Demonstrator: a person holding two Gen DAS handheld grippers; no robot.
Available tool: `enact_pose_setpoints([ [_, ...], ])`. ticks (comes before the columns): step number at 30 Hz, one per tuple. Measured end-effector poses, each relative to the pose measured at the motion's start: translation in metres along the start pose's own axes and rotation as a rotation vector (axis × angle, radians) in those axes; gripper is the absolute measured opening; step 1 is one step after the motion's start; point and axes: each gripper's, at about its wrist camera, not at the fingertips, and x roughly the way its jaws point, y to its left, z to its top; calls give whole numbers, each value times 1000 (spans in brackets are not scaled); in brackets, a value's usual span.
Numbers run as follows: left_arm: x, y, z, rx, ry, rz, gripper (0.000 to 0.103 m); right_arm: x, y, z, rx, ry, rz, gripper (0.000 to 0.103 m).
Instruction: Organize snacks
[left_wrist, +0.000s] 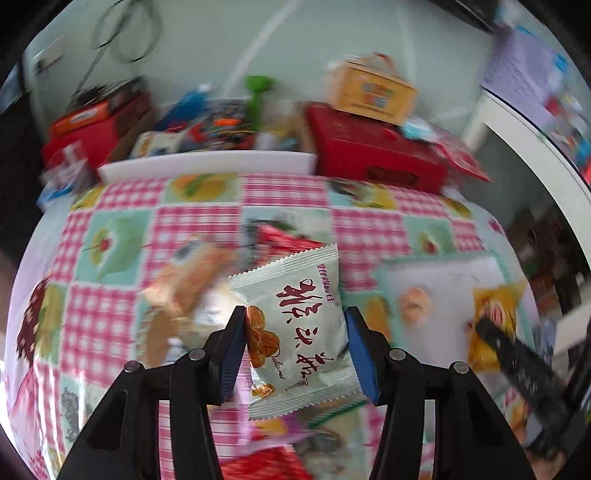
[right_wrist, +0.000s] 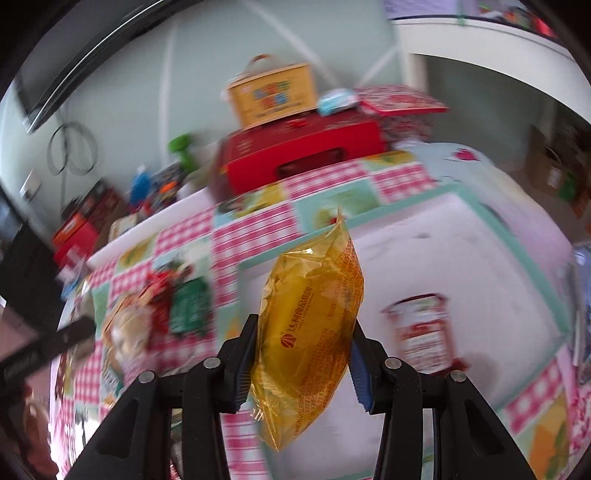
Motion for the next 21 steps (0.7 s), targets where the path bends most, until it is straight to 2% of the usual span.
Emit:
enact_pose_setpoints([
  [7,13,-88,-12,182,34,-76,54,-13,-59,16,93,-69,-129,47],
  [14,43,-144,-4,251,59,-98,54,-5,-99,19,168,-80,-193,47],
  [21,78,-179,1,301,104,-87,54,3,-118,19,194,-75,-258,47],
])
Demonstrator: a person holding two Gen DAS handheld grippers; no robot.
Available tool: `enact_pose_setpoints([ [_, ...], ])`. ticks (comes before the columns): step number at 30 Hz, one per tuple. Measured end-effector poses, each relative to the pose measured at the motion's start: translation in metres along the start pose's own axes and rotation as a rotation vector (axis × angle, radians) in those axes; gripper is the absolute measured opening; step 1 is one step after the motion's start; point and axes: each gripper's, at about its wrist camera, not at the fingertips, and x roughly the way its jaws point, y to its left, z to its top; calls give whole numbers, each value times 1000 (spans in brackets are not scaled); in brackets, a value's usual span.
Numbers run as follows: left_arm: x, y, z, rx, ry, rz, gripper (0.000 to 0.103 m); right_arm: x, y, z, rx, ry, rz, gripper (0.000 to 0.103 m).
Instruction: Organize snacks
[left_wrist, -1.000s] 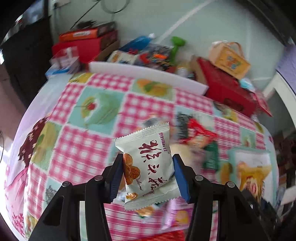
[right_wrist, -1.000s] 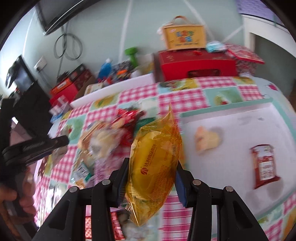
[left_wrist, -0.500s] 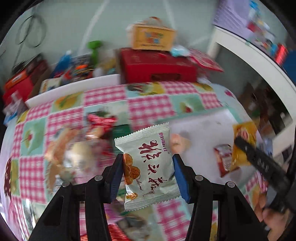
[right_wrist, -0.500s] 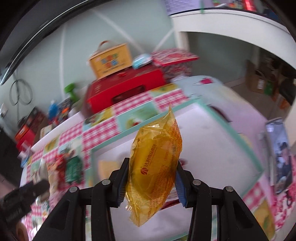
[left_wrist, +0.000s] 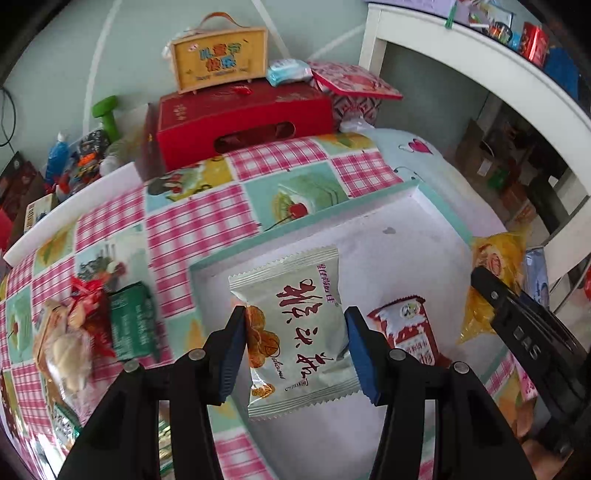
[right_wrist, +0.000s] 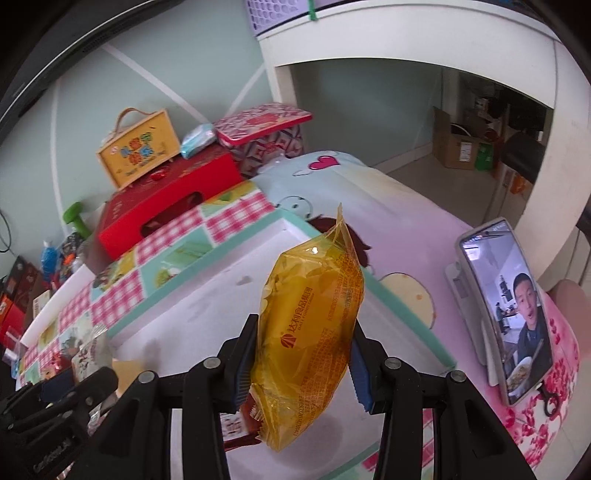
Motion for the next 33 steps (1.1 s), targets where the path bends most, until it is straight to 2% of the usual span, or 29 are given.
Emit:
enact_pose_setpoints([
  [6,23,-12,8,9,33,5,54,4,-6,0,8,6,-5,47],
  [20,38,-26,16,31,53,34,55,10,-7,-1,7,23,-4,47],
  [25,38,-25,16,23,56,42,63,14,-4,-2,-7,42,-4,48],
  [32,37,-19,13,-4,66,54,65,13,-3,-4,-9,47,-3,48],
  [33,37,-18,13,-11,66,57,71,13,-2,-4,-13,52,-3,51],
])
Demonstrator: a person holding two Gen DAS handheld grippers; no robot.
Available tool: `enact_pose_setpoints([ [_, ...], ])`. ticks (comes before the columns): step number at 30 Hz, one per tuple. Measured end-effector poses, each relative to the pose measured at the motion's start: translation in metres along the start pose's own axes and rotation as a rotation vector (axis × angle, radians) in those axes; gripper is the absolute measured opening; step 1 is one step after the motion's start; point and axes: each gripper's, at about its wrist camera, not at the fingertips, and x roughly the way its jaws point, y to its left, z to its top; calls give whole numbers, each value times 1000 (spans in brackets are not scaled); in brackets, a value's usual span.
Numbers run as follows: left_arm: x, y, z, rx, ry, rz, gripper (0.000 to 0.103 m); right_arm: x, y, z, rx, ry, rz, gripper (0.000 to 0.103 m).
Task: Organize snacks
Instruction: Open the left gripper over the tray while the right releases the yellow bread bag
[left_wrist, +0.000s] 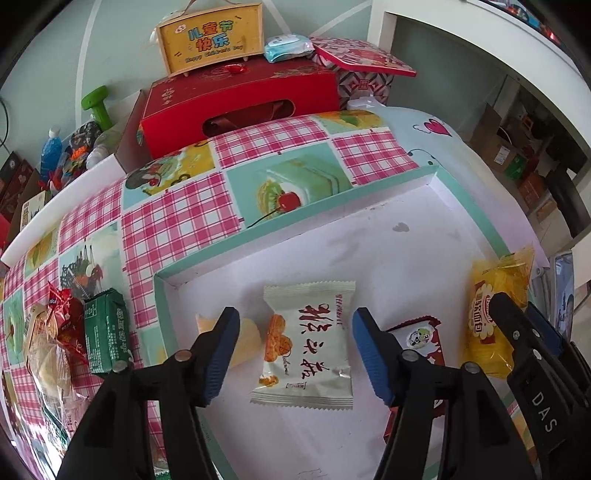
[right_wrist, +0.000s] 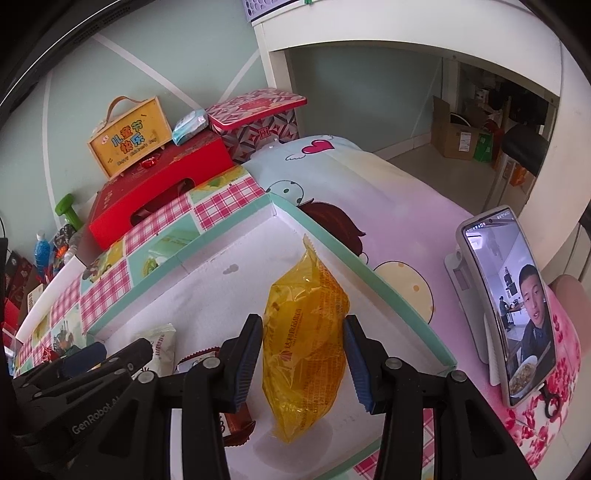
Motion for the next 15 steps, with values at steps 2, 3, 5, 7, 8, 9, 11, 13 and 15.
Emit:
enact_pose_setpoints([
  [2,0,3,0,-19,-3,22,84,1,2,0,-7,7,7,68],
  [3,0,5,0,-26,-5,33,87,2,3,0,-10,6,7,81],
  [5,0,8,-1,-40,-7,74,88,1,6,0,-26,3,2,83],
  [7,1,12,-1,-51,-9,99,89,1,8,-1,-38,3,-1,83],
  [8,1,14,-2,-58,-10,104,90,2,9,-1,-41,6,1,83],
  [9,1,16,-2,-67,-12,108,90,3,10,-1,-43,8,1,85],
  [11,0,20,-2,-82,-17,110,92,4,10,-1,-44,12,1,93],
  [13,-2,23,-1,-95,-26,112,92,3,9,-1,-41,9,3,102],
  [15,-4,25,-1,-102,-34,113,96,2,9,-1,-40,0,11,103],
])
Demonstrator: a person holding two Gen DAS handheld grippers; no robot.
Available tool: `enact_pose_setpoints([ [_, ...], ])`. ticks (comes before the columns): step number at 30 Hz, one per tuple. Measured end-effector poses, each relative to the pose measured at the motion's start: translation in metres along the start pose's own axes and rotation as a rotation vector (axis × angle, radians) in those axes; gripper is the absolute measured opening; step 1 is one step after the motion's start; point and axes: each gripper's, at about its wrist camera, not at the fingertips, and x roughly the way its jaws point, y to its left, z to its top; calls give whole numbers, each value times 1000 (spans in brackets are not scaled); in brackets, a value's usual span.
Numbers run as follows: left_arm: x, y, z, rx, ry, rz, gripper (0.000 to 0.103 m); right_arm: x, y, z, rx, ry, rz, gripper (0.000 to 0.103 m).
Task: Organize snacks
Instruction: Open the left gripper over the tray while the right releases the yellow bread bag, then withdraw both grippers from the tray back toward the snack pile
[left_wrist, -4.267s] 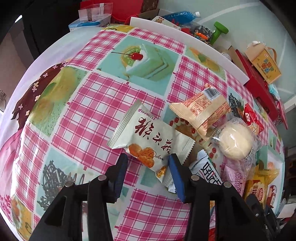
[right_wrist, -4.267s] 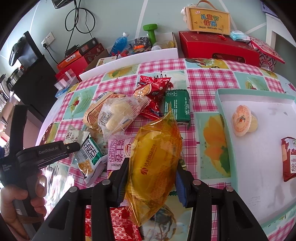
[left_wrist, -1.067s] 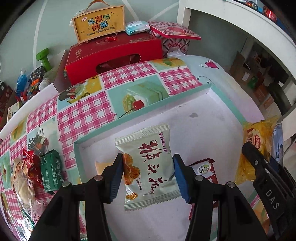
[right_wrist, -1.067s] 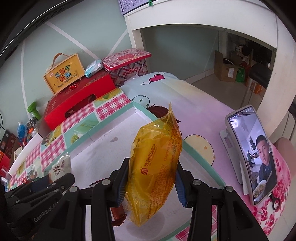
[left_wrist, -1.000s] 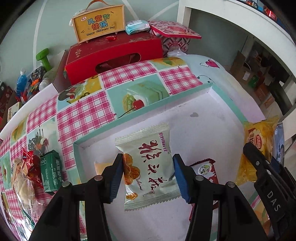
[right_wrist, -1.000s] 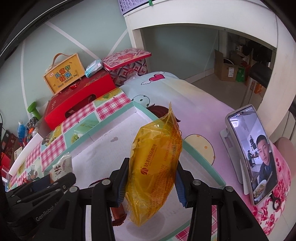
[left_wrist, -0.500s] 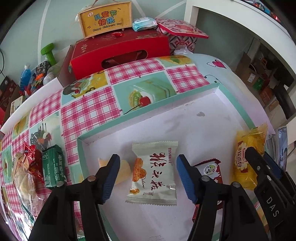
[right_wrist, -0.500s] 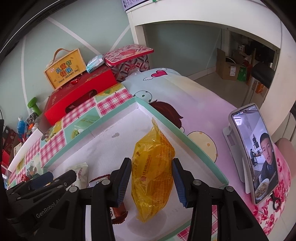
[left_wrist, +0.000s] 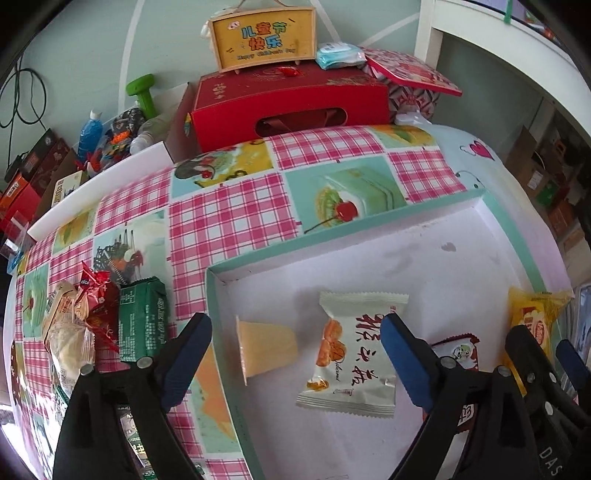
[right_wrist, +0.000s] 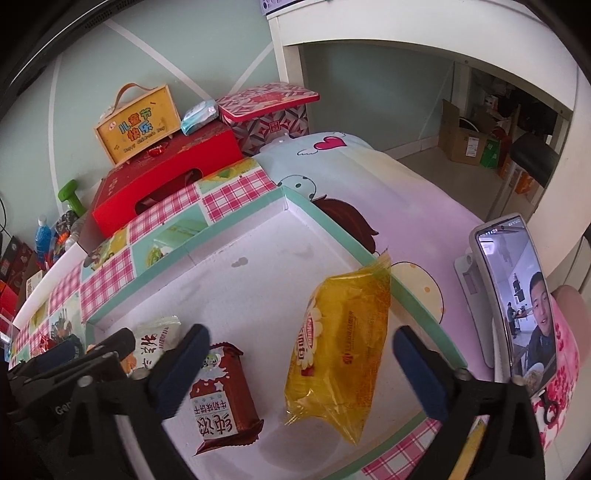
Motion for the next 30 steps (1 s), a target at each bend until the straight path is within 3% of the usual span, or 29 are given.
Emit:
enact_pose_setpoints([
  [3,-3,2,0,-8,-17,-5,100,-1,1,0,-5,-1,7,103],
  [14,-15,18,-5,-38,-73,-16,101,-11,8,2,-12,-30,32,103],
  [24,-40,57,-22,-60,-58,-46,100,-25,30,1,-102,-23,3,103],
  [30,-57,95,-41,-101,-75,-3,100,-35,52,-5,-158,-29,26,103],
])
